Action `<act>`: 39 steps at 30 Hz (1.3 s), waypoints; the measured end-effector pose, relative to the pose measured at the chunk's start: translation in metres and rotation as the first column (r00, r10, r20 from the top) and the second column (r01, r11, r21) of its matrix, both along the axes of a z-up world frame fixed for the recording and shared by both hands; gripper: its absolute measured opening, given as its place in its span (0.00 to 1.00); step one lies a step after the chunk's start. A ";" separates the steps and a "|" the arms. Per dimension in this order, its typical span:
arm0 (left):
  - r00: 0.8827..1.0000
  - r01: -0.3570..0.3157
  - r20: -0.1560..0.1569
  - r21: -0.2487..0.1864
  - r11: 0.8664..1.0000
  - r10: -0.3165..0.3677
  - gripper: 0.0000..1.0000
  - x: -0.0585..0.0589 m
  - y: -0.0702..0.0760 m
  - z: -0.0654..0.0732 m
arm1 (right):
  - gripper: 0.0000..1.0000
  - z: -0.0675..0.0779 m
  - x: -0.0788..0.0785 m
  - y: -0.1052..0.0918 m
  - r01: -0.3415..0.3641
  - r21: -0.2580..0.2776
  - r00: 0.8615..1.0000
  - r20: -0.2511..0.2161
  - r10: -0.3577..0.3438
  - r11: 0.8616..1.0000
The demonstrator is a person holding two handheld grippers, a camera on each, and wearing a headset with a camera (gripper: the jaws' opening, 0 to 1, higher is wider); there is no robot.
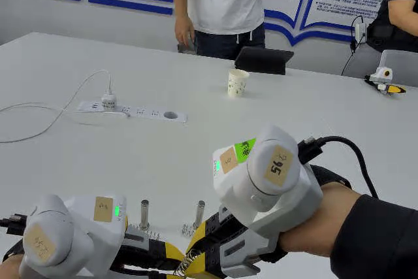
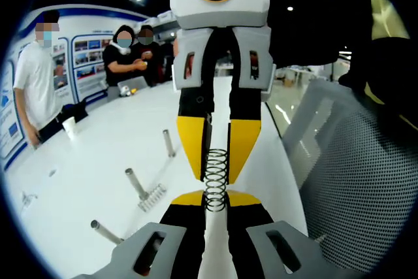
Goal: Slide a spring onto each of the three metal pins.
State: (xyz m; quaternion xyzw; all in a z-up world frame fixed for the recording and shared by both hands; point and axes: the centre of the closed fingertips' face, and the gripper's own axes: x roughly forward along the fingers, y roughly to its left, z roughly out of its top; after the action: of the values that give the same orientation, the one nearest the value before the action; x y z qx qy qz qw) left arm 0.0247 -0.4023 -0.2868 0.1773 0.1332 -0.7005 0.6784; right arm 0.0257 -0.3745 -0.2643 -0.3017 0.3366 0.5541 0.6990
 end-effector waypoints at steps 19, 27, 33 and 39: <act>0.996 -0.063 -0.057 0.010 0.998 0.064 0.36 0.011 0.019 -0.002 | 0.12 0.006 0.009 -0.023 0.056 -0.014 0.998 0.006 -0.056 0.998; 0.988 -0.138 -0.070 0.008 0.990 0.138 0.42 0.021 0.041 -0.002 | 0.12 0.009 0.016 -0.044 0.106 -0.021 0.994 0.013 -0.105 0.994; 0.980 -0.186 -0.076 -0.002 0.983 0.186 0.45 0.028 0.052 0.000 | 0.12 0.013 0.018 -0.056 0.131 -0.028 0.991 0.017 -0.131 0.991; 0.969 -0.236 -0.083 -0.016 0.972 0.234 0.48 0.033 0.061 0.002 | 0.12 0.018 0.023 -0.071 0.159 -0.037 0.987 0.025 -0.158 0.987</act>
State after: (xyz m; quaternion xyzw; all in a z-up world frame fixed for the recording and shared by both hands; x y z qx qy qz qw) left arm 0.0572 -0.3412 -0.2850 0.1230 0.1713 -0.6234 0.7529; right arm 0.0484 -0.4452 -0.2466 -0.2938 0.3625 0.4867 0.7385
